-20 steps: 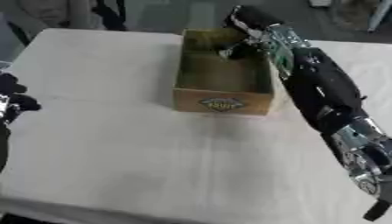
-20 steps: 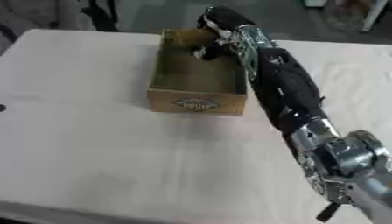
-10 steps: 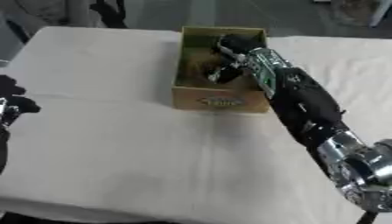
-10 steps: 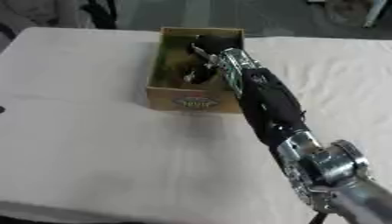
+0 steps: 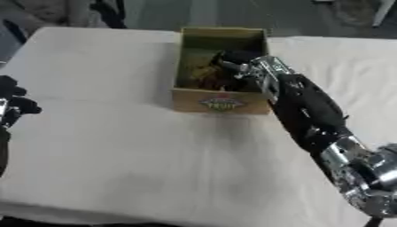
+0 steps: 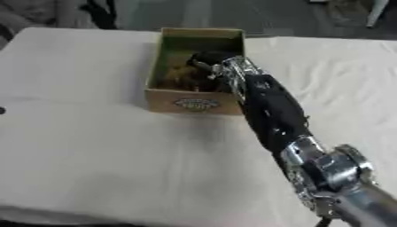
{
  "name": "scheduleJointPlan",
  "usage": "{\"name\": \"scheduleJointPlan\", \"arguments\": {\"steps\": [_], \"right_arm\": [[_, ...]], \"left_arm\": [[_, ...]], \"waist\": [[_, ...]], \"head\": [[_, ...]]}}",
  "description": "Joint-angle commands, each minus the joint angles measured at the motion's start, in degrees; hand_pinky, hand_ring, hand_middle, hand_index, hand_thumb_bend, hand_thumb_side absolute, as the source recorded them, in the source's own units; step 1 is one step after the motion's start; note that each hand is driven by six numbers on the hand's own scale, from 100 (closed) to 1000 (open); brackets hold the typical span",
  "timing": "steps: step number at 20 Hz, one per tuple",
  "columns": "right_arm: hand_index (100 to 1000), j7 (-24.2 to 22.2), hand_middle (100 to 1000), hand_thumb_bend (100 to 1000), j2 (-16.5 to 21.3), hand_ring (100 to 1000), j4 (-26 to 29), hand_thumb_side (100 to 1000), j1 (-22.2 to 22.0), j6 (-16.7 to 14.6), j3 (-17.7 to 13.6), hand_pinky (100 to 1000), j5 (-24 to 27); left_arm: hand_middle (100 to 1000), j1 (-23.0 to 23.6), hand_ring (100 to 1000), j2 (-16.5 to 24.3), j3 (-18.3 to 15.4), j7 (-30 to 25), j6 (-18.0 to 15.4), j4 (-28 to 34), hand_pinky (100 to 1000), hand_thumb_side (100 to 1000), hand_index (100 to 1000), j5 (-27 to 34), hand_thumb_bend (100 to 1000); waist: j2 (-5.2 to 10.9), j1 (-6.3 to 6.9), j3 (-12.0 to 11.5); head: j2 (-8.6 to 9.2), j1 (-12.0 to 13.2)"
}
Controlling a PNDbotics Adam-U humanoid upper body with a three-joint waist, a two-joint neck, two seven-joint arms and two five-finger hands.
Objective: Pick up objects on the table and place them in the box.
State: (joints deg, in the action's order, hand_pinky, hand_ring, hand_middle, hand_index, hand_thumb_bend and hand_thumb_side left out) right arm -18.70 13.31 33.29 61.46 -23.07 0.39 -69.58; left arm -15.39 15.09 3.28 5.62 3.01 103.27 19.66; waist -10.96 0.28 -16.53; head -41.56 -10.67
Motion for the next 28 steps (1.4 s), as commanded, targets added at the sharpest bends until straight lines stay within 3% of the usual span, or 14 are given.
{"name": "scheduleJointPlan", "arguments": {"steps": [1, 3, 7, 18, 22, 28], "right_arm": [[898, -0.43, 885, 442, 1.85, 881, 1.30, 428, 0.86, 0.01, -0.34, 856, 1.32], [909, -0.52, 907, 453, 2.50, 906, 1.87, 465, 1.06, 0.06, -0.48, 883, 2.62], [905, -0.61, 904, 459, 4.34, 900, 3.75, 451, 1.93, 0.46, -0.96, 894, 6.81], [847, -2.42, 812, 452, 10.43, 812, 8.48, 304, 2.62, 1.70, -1.40, 843, 29.90], [817, 0.61, 766, 440, 13.46, 765, 11.63, 211, 1.05, 2.98, -1.84, 796, 39.80], [763, 9.46, 698, 299, 17.24, 698, 15.98, 124, -2.58, 8.24, -3.28, 718, 56.70]], "left_arm": [[518, -0.83, 499, 0.76, -0.42, 0.10, -0.18, 1.19, 551, 404, 630, -0.04, 435], [518, -0.78, 499, 0.83, -0.53, 0.19, -0.22, 1.17, 551, 403, 630, -0.09, 436], [518, -0.63, 498, 0.97, -0.67, 0.30, -0.28, 1.14, 551, 403, 630, -0.19, 438], [517, 0.07, 498, 1.47, -1.33, 0.82, -0.55, 0.97, 551, 402, 630, -0.49, 440], [517, 0.40, 498, 1.74, -1.69, 1.19, -0.71, 0.92, 551, 403, 630, -0.61, 440], [517, 0.69, 498, 1.92, -2.01, 1.60, -0.85, 0.81, 551, 407, 630, -0.78, 440]], "waist": [[0.88, 0.21, 0.22], [0.93, 0.17, 0.47], [1.08, 0.02, 0.98], [1.58, -0.53, 3.37], [1.51, -0.63, 4.50], [1.20, -0.87, 6.34]], "head": [[0.82, 0.41], [0.81, 0.64], [0.80, 1.11], [0.69, 3.01], [0.93, 3.92], [1.16, 4.97]]}}
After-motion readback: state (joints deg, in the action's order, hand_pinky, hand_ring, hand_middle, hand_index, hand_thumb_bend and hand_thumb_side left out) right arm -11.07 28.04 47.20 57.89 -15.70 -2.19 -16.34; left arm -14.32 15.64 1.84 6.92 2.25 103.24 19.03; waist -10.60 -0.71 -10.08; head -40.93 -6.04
